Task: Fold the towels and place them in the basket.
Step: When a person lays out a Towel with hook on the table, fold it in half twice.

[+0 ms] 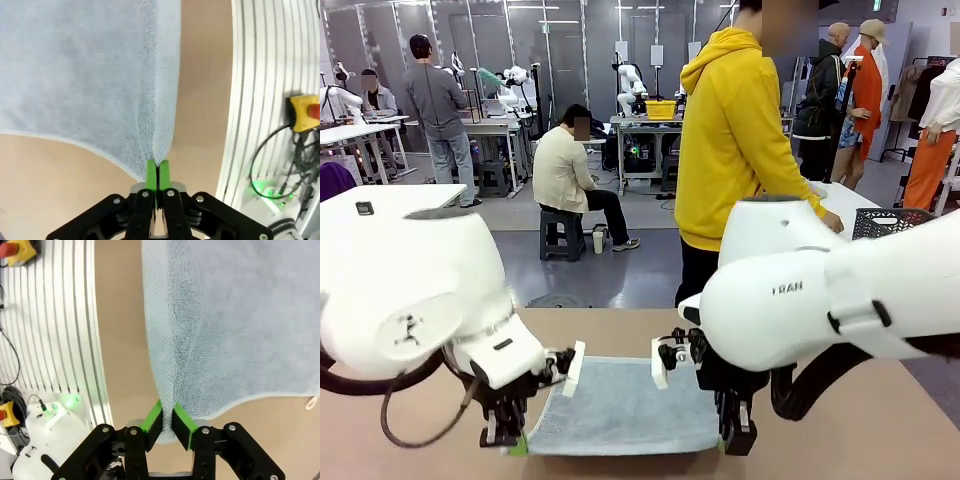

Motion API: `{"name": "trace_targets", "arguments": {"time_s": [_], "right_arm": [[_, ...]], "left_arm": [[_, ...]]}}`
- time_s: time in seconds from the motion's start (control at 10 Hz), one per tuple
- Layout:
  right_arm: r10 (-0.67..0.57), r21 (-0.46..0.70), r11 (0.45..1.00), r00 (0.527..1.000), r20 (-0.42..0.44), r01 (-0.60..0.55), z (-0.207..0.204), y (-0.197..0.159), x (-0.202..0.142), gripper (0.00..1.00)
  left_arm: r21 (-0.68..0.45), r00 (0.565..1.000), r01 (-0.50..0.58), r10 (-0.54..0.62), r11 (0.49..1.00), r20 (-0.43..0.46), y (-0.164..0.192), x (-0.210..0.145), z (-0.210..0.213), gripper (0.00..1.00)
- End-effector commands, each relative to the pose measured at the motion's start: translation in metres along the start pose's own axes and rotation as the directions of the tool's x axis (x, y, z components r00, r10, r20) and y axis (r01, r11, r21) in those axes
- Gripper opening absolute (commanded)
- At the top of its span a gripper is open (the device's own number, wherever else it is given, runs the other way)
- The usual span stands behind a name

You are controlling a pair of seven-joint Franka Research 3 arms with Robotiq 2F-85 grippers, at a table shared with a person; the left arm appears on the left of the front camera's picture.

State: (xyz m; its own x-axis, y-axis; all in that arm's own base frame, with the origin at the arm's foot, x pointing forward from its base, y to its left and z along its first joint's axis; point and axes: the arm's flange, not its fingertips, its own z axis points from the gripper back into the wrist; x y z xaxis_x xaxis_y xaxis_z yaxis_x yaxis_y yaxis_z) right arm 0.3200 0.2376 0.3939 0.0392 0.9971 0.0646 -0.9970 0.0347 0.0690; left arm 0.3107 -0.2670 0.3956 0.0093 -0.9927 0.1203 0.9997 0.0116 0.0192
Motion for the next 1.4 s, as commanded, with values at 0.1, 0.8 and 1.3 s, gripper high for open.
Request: {"name": "trace_targets", "arguments": {"time_s": [0.1,0.8,1.3], "right_arm": [[0.045,-0.025,0.999,0.999,0.005,-0.045,0.013,-0.032,0.009,0.00],[-0.081,-0.002,0.997,0.997,0.005,0.081,-0.003,-0.127,0.004,0.00],[-0.098,0.010,0.995,0.995,0.020,0.098,-0.011,-0.137,-0.008,0.00]], "left_arm": [[-0.001,1.000,-0.003,0.003,1.000,0.028,0.025,0.011,0.019,0.00],[0.114,0.997,-0.075,0.077,0.991,-0.019,0.119,0.027,0.015,0.00],[0.087,0.997,-0.071,0.071,0.994,0.000,0.128,0.019,0.011,0.00]]}}
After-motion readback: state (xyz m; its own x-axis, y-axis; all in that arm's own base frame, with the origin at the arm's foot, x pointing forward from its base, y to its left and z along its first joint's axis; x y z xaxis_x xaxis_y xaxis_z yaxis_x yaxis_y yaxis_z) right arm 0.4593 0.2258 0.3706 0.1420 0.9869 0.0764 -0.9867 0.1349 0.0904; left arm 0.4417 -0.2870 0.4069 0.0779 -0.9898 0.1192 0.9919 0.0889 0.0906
